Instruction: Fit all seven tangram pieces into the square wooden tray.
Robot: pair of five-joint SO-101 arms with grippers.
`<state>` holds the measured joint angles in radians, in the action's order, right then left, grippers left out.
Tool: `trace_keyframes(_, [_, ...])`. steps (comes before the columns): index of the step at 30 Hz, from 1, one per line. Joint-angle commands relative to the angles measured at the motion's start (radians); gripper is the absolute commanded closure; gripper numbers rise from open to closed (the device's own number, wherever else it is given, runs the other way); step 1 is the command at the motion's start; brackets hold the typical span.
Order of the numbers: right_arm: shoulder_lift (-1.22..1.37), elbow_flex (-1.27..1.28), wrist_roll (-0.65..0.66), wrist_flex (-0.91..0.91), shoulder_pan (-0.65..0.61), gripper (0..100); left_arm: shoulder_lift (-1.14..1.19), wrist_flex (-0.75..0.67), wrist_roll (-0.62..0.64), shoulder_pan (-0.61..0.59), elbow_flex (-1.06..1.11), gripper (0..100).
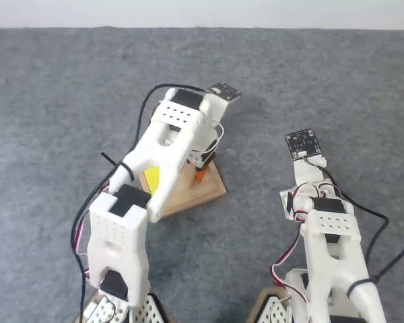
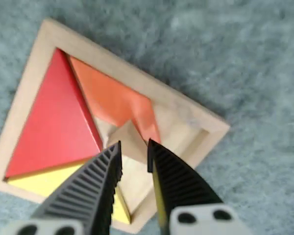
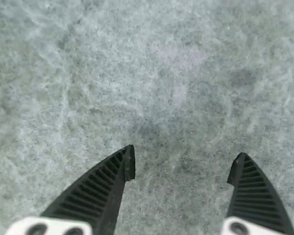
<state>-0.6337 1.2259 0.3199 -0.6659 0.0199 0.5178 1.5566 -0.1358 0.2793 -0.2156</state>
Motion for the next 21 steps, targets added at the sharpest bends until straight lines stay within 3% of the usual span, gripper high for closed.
trace_keyframes(1, [-0.025,-0.008,0.012,0.001,-0.007,69.1,-0.009,-0.044,0.015,-0.008,-0.024,91])
trace_keyframes(13, [-0.025,-0.008,0.012,-0.001,-0.007,69.1,0.074,-0.086,-0.008,-0.052,-0.054,91])
trace_keyframes(21, [-0.025,-0.008,0.012,0.001,-0.007,69.1,-0.008,-0.009,-0.038,-0.084,-0.13,91])
